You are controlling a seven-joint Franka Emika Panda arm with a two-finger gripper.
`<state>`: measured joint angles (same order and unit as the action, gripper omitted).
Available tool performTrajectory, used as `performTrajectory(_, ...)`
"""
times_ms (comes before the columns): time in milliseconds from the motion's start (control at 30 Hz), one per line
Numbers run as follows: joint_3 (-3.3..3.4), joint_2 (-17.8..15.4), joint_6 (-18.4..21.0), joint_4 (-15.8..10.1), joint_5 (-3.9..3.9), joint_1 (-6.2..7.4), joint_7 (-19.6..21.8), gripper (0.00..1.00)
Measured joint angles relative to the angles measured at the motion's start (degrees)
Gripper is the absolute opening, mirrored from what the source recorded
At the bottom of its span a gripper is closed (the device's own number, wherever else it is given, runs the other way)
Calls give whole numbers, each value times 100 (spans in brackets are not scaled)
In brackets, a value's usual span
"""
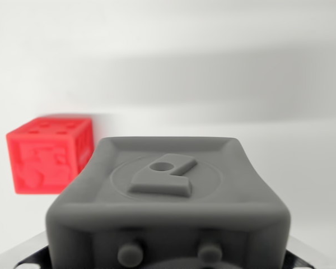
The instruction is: Destack cube
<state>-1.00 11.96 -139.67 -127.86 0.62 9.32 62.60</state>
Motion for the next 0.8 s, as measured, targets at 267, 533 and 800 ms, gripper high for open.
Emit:
performTrajectory(267, 34, 39, -37, 2, -7, -132, -145, 0)
performTrajectory(533, 67, 90, -66, 21, -18, -258, -291, 0)
performTrajectory(800, 98, 143, -88, 49, -30, -386, -434, 0)
